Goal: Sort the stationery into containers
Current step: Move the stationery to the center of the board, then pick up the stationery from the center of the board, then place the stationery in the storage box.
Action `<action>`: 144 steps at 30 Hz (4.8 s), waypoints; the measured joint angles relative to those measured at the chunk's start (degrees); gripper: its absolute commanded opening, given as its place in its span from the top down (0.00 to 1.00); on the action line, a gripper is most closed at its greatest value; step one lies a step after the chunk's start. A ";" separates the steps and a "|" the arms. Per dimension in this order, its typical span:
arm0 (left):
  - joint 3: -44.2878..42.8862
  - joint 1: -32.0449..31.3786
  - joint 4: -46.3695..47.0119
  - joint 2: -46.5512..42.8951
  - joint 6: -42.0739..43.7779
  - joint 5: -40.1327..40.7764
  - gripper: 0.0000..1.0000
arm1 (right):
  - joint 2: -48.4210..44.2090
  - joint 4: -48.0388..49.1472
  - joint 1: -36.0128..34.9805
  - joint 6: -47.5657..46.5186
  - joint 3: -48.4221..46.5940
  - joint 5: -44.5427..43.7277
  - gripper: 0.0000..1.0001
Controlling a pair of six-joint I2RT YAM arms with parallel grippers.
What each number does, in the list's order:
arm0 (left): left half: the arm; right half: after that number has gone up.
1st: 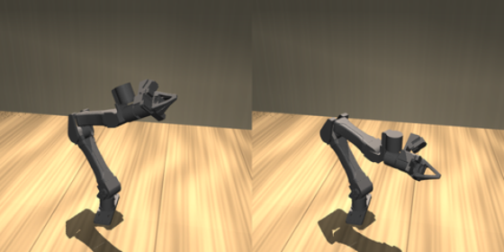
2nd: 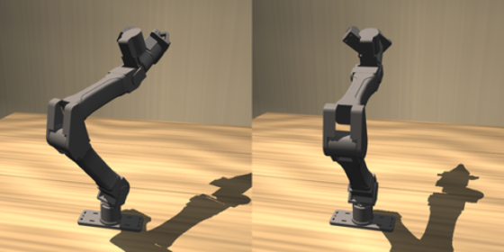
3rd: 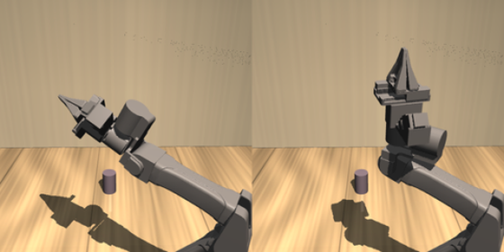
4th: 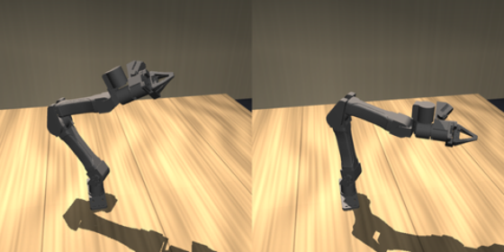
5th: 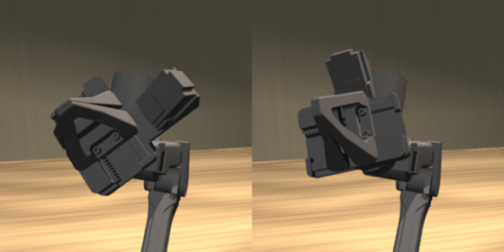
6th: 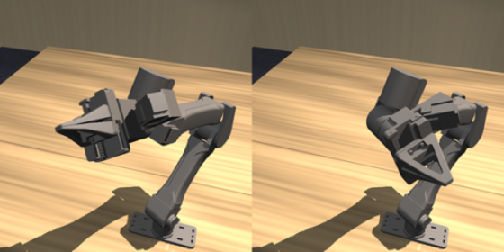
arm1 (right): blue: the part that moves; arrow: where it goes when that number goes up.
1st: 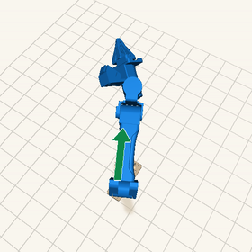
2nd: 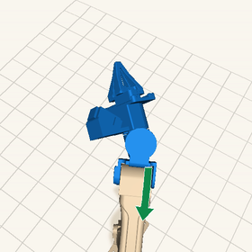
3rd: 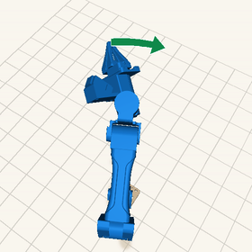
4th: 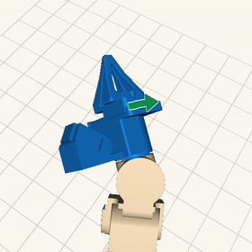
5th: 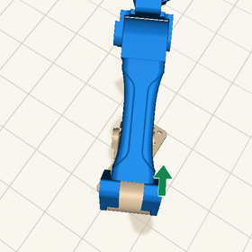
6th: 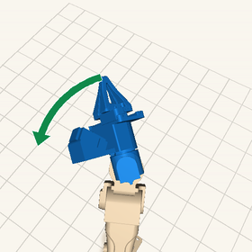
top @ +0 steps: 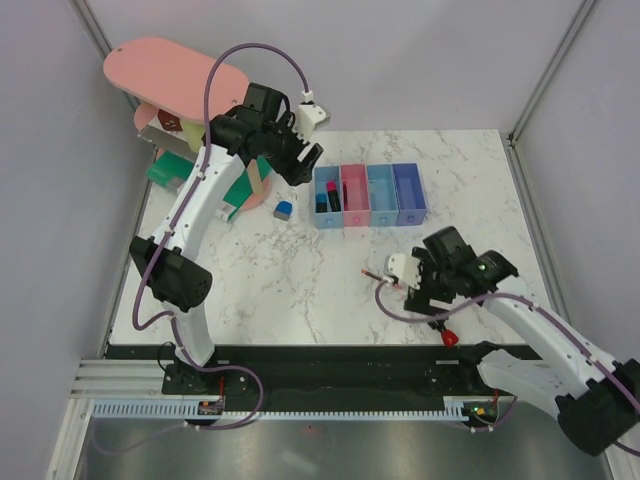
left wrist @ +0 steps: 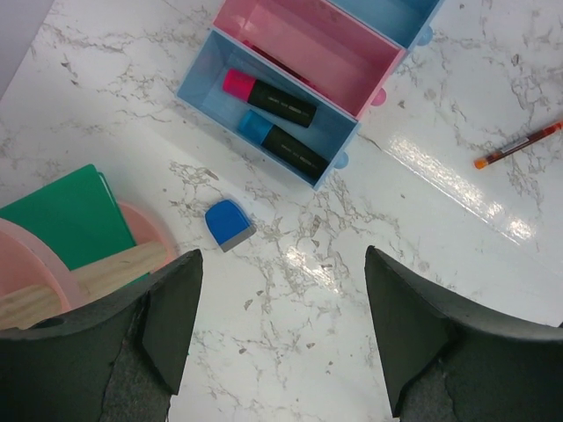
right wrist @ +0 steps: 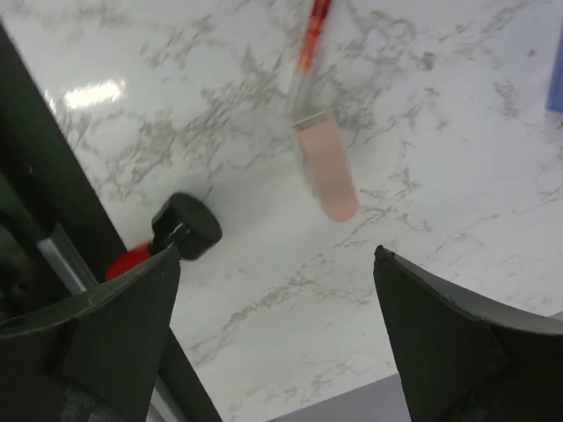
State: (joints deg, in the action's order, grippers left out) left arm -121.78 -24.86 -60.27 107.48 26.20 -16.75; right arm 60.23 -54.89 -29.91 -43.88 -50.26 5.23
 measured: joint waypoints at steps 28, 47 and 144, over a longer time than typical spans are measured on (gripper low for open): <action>1.81 -2.54 -4.37 -0.28 0.55 -0.15 0.20 | -11.74 0.83 -0.15 -33.53 21.70 2.86 0.06; 1.90 -2.91 -4.39 -0.28 0.52 -0.33 0.20 | -15.30 17.64 -0.09 -19.78 18.27 -2.84 0.02; -12.92 -9.33 4.42 16.11 -11.65 -32.44 0.19 | 15.21 8.83 9.64 -4.15 -20.52 3.61 0.98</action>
State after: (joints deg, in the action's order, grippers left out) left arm -134.69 -34.20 -55.86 123.59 14.55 -49.19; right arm 75.44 -46.06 -20.27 -48.03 -70.78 8.84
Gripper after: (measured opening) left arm 0.815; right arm 0.469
